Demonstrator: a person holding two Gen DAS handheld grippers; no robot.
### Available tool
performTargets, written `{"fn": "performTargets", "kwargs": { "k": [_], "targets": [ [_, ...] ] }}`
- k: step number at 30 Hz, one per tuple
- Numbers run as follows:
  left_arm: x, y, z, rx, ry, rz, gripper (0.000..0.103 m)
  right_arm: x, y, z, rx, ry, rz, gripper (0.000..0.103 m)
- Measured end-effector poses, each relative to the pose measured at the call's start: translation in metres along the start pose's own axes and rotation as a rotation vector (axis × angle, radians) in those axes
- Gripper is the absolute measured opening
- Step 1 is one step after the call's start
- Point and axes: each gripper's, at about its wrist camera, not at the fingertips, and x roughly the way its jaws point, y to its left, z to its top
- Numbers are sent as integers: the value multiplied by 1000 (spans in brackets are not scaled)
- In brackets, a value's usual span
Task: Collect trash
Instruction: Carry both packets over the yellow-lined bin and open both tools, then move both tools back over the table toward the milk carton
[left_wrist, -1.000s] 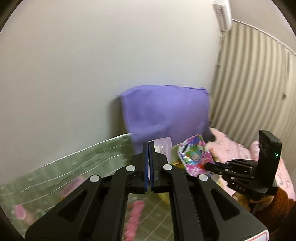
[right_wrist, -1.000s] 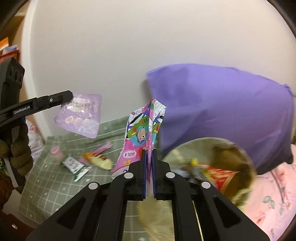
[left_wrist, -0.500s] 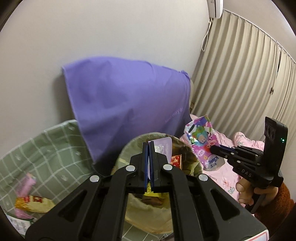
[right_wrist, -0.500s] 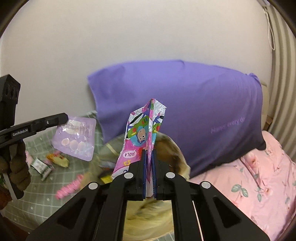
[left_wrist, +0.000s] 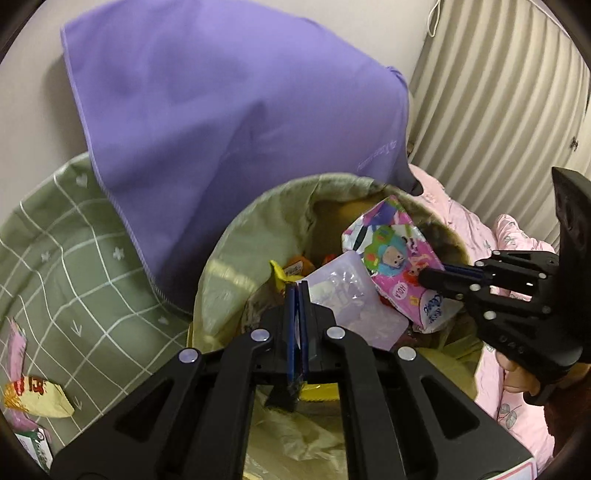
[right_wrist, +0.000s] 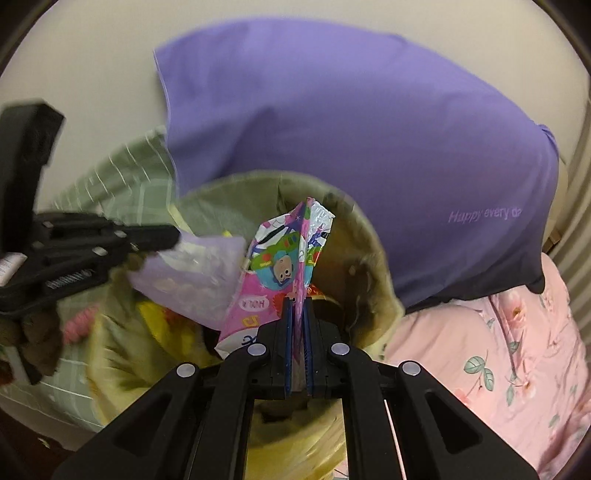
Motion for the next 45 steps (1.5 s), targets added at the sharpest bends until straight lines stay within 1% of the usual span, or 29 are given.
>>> {"fn": "performTargets", "kwargs": {
  "k": [4, 9, 13, 14, 15, 16, 17, 18, 22, 24, 26, 27, 29, 30, 34, 36, 38, 39, 41, 42, 44, 45],
  "targets": [
    [5, -4, -8, 27, 19, 5, 2, 6, 6, -5, -43, 6, -20, 7],
    [0, -10, -12, 49, 17, -14, 3, -7, 0, -10, 10, -42, 13, 7],
    [-13, -9, -10, 29, -21, -24, 13, -16, -1, -12, 38, -64, 10, 8],
    [-18, -7, -9, 24, -32, -29, 21, -18, 0, -12, 36, -68, 10, 11],
    [-24, -5, -9, 16, -44, -39, 31, -20, 2, -12, 34, -73, 11, 22],
    [-30, -2, -9, 8, -54, -45, 34, -22, 3, -13, 35, -80, 12, 29],
    [-35, -1, -8, 4, -60, -44, 34, -24, 4, -13, 41, -92, 13, 41],
    [-43, 2, -9, 0, -68, -29, 35, -27, 5, -13, 50, -104, 13, 44],
    [-73, 11, -13, 0, -98, 27, 39, -39, 8, -11, 81, -140, 6, 44],
    [-88, 18, -18, -7, -114, 80, 40, -47, 13, -7, 87, -166, 15, 44],
    [-104, 30, -26, -36, -125, 144, 40, -54, 19, -3, 87, -192, 19, 44],
    [-109, 35, -28, -49, -126, 158, 41, -57, 24, 0, 85, -206, 24, 44],
    [-120, 46, -34, -79, -132, 185, 42, -61, 33, 6, 83, -235, 42, 44],
    [-127, 53, -39, -91, -135, 203, 44, -62, 41, 9, 79, -250, 56, 44],
    [-144, 84, -61, -139, -130, 280, 46, -59, 68, 19, 56, -274, 114, 44],
    [-152, 107, -77, -187, -119, 321, 47, -57, 83, 25, 37, -282, 157, 47],
    [-151, 127, -93, -228, -109, 349, 47, -54, 97, 30, 20, -284, 193, 49],
    [-151, 144, -105, -259, -102, 373, 47, -51, 105, 34, 15, -280, 214, 49],
    [-147, 165, -122, -304, -84, 416, 47, -46, 118, 39, 10, -269, 250, 49],
    [-148, 179, -133, -352, -67, 439, 47, -42, 127, 42, 3, -261, 274, 49],
    [-154, 202, -155, -455, -61, 442, 47, -36, 143, 47, -11, -245, 316, 50],
    [-159, 212, -166, -507, -58, 458, 47, -30, 155, 49, -25, -233, 350, 51]
  ]
}}
